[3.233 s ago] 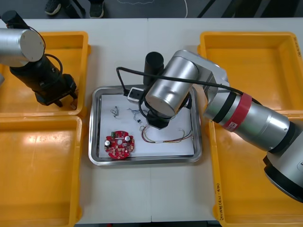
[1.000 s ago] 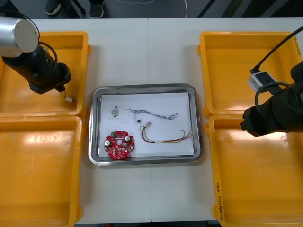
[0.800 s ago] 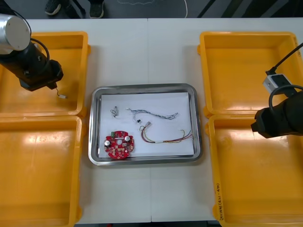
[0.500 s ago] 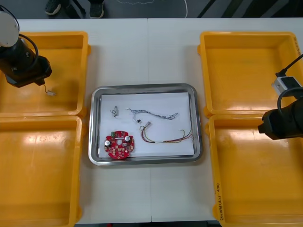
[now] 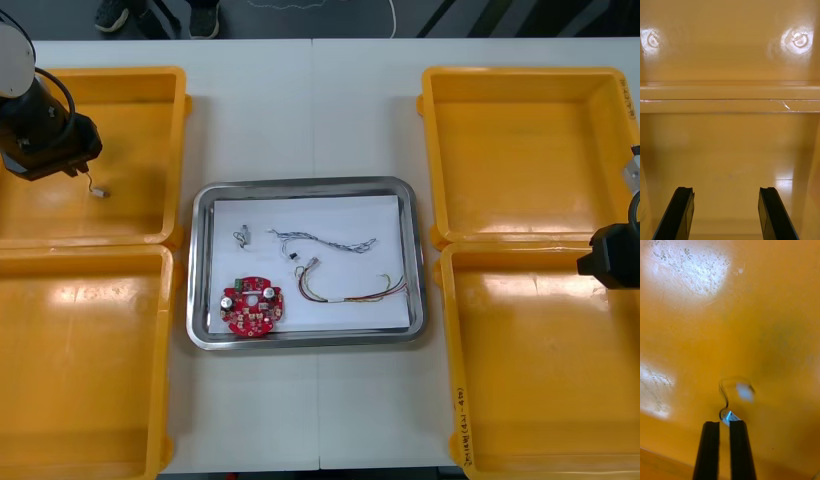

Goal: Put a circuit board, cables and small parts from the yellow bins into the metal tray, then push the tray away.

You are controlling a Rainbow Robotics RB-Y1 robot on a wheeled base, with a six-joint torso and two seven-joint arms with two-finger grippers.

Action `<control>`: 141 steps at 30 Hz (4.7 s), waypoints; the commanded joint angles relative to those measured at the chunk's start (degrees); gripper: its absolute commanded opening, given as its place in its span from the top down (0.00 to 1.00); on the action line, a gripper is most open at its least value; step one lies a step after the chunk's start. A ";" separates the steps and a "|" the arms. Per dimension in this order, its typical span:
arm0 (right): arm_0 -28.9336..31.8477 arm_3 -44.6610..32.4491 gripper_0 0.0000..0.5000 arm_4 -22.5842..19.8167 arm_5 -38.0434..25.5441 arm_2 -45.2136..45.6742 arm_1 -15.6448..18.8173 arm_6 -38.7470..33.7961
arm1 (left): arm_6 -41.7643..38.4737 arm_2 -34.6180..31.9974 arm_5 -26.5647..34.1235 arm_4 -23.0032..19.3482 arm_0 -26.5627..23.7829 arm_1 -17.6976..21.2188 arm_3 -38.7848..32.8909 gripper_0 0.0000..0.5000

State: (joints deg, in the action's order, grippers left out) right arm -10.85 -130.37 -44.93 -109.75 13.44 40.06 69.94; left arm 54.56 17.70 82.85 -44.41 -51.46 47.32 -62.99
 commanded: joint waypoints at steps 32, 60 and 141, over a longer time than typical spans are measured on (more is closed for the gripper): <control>0.83 3.55 0.00 2.21 -0.25 2.20 -2.89 5.03 | 3.44 -1.70 -2.78 -0.86 -3.03 -3.64 8.23 0.00; 1.10 3.55 0.00 1.60 -0.25 2.20 -2.89 5.29 | 3.80 -1.70 -4.63 -2.79 -0.66 -4.96 8.85 0.00; 1.10 3.55 0.00 1.60 -0.25 2.20 -2.89 5.29 | -9.21 -4.51 27.15 1.52 -1.98 -13.66 -37.56 1.00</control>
State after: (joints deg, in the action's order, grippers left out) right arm -10.34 -126.53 -42.94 -109.75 14.05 37.51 74.36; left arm 50.14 11.62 109.53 -44.61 -51.65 36.59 -99.03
